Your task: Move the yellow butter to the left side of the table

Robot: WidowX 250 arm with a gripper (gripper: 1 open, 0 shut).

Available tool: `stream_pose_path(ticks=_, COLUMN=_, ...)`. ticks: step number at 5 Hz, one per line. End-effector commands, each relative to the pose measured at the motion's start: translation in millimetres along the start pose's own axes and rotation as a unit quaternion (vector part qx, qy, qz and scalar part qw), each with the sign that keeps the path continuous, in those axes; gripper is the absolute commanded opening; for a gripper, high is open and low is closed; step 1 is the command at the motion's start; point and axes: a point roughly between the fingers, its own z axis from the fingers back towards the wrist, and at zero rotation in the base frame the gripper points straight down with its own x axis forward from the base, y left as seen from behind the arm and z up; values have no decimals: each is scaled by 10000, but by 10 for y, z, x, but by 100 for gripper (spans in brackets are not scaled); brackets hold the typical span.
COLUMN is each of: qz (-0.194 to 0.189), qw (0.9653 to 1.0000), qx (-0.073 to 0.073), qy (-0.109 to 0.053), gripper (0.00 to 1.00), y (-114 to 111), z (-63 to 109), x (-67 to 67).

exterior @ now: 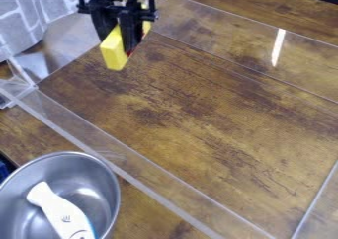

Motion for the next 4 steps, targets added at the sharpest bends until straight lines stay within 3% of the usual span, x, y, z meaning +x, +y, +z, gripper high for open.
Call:
stream_pose_path(ticks=1, qz=153, qw=9996, qx=163, qy=-144, gripper=0, y=165, z=-1, x=8)
stream_pose_path(ticks=3, qz=203, qw=9991, qx=300, qy=206, gripper=0, y=315, z=-402, x=-16)
stream_pose_path(ticks=4, qz=198, qw=9987, qx=278, qy=375, gripper=0, y=369, z=-626, x=30)
